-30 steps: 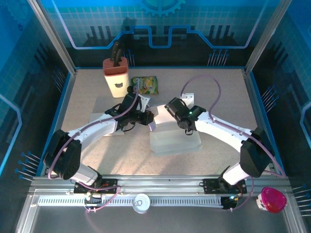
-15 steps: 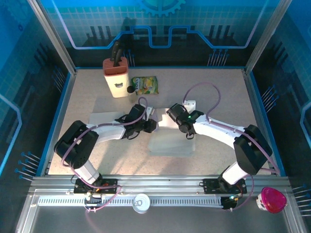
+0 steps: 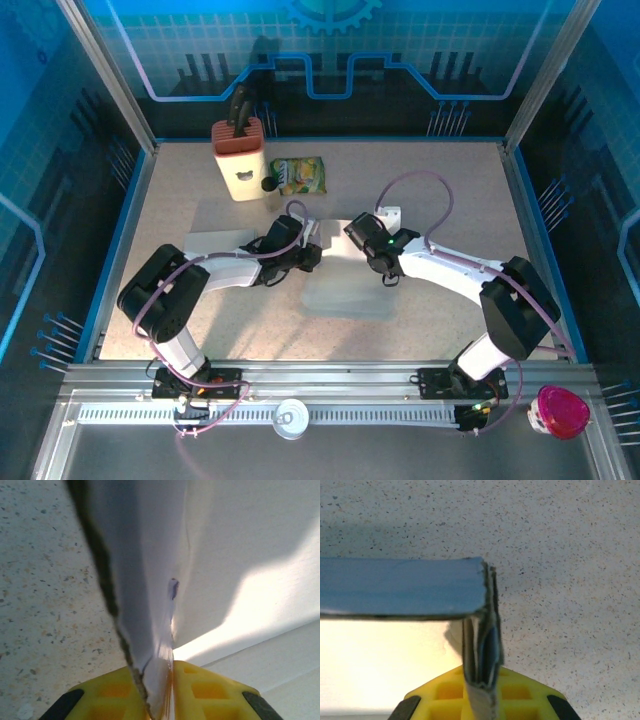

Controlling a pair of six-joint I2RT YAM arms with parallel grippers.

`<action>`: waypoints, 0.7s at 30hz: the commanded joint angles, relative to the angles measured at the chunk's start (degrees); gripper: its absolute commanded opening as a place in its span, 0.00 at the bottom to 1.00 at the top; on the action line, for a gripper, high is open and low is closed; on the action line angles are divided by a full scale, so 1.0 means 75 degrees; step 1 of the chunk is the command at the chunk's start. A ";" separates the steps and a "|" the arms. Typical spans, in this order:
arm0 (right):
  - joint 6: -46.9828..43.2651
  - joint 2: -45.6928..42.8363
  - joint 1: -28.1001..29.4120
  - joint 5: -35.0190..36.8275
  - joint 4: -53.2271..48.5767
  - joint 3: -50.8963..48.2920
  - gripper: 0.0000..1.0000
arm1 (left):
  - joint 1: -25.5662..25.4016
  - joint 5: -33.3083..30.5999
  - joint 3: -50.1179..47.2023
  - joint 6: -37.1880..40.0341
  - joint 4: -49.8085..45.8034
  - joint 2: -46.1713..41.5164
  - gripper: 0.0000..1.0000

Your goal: Fold the paper box

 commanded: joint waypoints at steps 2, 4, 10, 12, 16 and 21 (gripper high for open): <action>-0.0243 0.0210 -0.0051 -0.0350 0.0190 -0.0093 0.00 | -0.0062 -0.0414 0.0309 0.0291 0.0031 0.0034 0.09; -0.0214 0.0274 -0.0055 -0.0373 0.0159 -0.0039 0.00 | -0.0137 -0.0779 0.0400 0.0212 -0.0121 0.0091 0.02; 0.0353 0.0582 0.0038 -0.0187 -0.0269 0.0219 0.00 | -0.0790 -0.3016 0.0590 -0.0807 -0.0754 0.0369 0.00; 0.0568 0.0644 0.0062 -0.0140 -0.0366 0.0239 0.00 | -0.0950 -0.3466 0.0528 -0.1288 -0.0683 0.0537 0.00; 0.0791 0.0689 0.0093 -0.0122 -0.0493 0.0282 0.00 | -0.1308 -0.4640 0.0566 -0.2222 -0.0917 0.0876 0.00; 0.0481 0.0732 0.0105 -0.0284 -0.0252 0.0266 0.00 | -0.1349 -0.4306 0.0329 -0.1930 0.0148 0.0787 0.02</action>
